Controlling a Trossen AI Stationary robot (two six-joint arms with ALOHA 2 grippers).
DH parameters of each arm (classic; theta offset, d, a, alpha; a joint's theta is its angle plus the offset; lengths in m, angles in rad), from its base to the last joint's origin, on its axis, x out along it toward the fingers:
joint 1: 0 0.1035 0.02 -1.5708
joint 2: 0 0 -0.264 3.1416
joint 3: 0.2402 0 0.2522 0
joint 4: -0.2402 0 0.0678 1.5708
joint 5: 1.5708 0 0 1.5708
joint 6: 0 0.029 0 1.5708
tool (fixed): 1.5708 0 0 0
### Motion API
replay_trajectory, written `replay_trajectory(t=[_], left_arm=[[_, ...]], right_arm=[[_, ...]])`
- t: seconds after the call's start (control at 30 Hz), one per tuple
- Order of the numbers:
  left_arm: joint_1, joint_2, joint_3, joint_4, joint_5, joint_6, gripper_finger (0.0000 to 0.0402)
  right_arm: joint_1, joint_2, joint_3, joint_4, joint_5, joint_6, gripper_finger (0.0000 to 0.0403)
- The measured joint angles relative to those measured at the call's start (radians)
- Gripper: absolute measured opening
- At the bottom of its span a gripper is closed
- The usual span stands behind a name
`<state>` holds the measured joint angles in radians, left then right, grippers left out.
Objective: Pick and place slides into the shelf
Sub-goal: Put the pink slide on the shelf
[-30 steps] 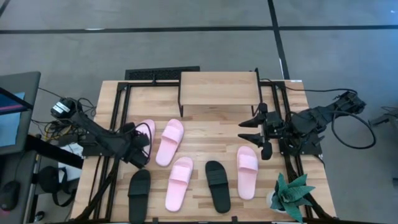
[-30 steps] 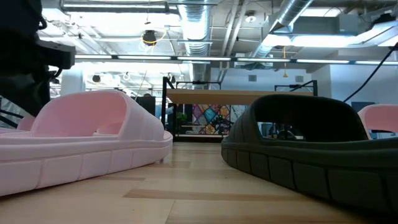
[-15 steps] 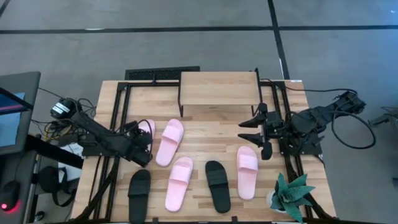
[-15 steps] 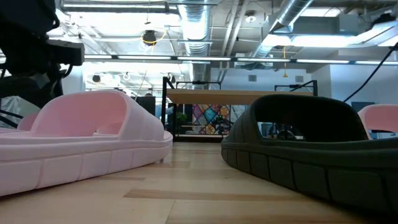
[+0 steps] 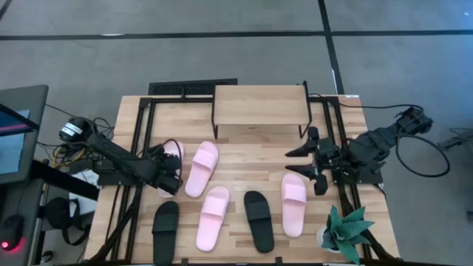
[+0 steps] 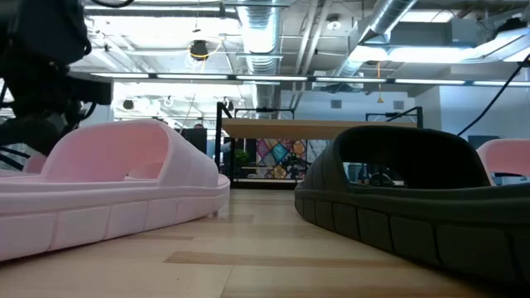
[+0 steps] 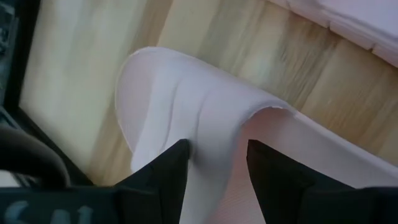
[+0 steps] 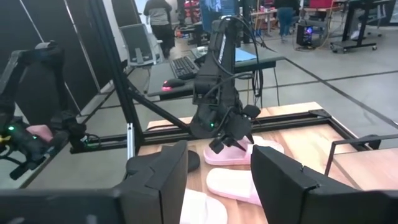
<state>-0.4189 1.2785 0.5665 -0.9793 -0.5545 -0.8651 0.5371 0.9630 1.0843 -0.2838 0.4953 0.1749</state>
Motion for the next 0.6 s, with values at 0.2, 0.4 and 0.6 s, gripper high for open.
replay_trajectory(t=[0.2, 0.4, 0.6], left_arm=[[0.0, 0.0, 0.008, -0.053, -0.08, -0.047, 0.0155], [0.001, 0.0, -0.001, -0.062, -0.078, -0.051, 0.0128], [0.001, 0.0, -0.012, -0.061, -0.063, -0.09, 0.0019]], right_arm=[[0.006, -0.002, 0.0, 0.0, 0.0, 0.0, 0.0159], [0.006, -0.002, 0.0, 0.001, 0.001, 0.0, 0.0159], [0.006, -0.002, 0.0, 0.001, 0.003, 0.001, 0.0154]])
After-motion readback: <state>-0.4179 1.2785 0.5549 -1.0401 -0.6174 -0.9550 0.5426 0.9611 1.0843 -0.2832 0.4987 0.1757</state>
